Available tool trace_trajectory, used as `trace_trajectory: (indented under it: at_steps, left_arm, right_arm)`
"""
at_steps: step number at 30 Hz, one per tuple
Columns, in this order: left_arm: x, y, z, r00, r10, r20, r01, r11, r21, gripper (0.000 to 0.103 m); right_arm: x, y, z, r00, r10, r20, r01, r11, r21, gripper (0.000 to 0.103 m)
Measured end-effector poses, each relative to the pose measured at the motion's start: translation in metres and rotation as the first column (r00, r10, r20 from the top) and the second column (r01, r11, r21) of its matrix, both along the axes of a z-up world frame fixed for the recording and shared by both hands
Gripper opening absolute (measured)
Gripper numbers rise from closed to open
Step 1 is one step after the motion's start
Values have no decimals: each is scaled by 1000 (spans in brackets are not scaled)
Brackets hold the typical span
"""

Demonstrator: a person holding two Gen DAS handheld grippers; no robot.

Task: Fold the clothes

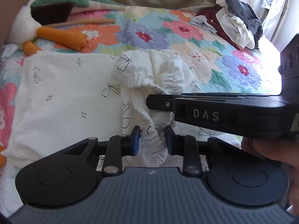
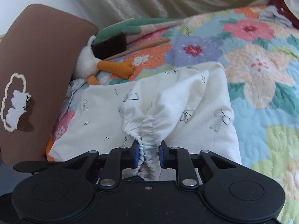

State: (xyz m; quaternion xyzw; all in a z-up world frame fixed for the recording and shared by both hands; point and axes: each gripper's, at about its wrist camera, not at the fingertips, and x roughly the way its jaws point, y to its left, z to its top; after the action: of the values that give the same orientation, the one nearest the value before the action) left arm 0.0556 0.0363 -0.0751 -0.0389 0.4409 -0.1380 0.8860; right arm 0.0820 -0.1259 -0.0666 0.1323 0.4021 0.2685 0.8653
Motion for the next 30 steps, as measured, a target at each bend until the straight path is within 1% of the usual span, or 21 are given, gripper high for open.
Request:
trace_trajectory:
  at_steps: [1,5,7,8,9,10,11,13,15,16,18,19,20,22,23,24,25,27,30]
  left_arm:
    - [-3,2,6,1000,13,23,-13,1000,12,27]
    - [-11,27,25,993,85,83,-82,996,-47,27]
    - [-12,43,31,984,142,109,-137,989,-50,27]
    - [-12,52,33,978,176,116,-171,984,-51,27]
    - [-13,62,34,967,223,124,-218,974,-54,27]
    - [-13,72,36,954,270,133,-264,963,-57,30]
    - [-13,81,37,941,307,142,-304,952,-45,30]
    - [-13,99,36,930,338,142,-334,941,-50,30]
    - [-13,115,31,917,385,103,-375,922,-98,30]
    - [-12,124,29,910,407,82,-396,910,-122,30]
    - [-6,134,19,897,441,36,-435,894,-110,31]
    - [-2,140,11,886,464,-5,-463,883,-83,31]
    - [0,147,3,867,496,-41,-498,865,-54,31]
    - [0,158,-5,833,549,-65,-551,834,-20,31]
    - [0,163,-6,816,575,-60,-576,818,-3,31]
    - [0,165,-6,806,590,-56,-590,807,7,31]
    - [0,166,-5,803,594,-56,-594,804,2,31]
    - [0,161,-4,803,595,-43,-595,804,20,31]
    - [-1,148,3,831,557,7,-556,828,66,30]
  right_arm:
    - [-1,6,8,999,20,38,-20,1000,-6,20]
    - [-2,32,37,978,108,179,-103,994,-32,20]
    - [5,49,48,964,155,217,-151,988,-35,20]
    - [10,58,51,959,176,224,-171,984,-41,20]
    - [15,67,54,954,196,228,-191,981,-43,20]
    - [19,76,57,948,215,234,-213,976,-37,20]
    - [22,85,59,944,232,234,-233,972,-27,20]
    - [27,101,64,937,263,230,-268,963,-10,20]
    - [30,119,64,927,297,229,-301,953,-17,20]
    - [33,127,62,924,318,212,-321,947,-18,20]
    - [40,139,52,928,341,151,-343,939,-13,22]
    - [43,140,47,937,327,120,-329,944,-2,27]
    - [44,140,42,948,306,93,-308,951,12,30]
    - [44,123,37,964,258,58,-262,961,88,31]
    - [43,111,36,971,237,44,-240,962,132,36]
    - [41,97,36,977,209,34,-212,964,160,39]
    - [39,83,35,984,175,27,-177,970,165,44]
    - [32,58,33,994,110,7,-110,982,153,44]
    - [22,28,27,999,18,-50,-14,996,83,44]
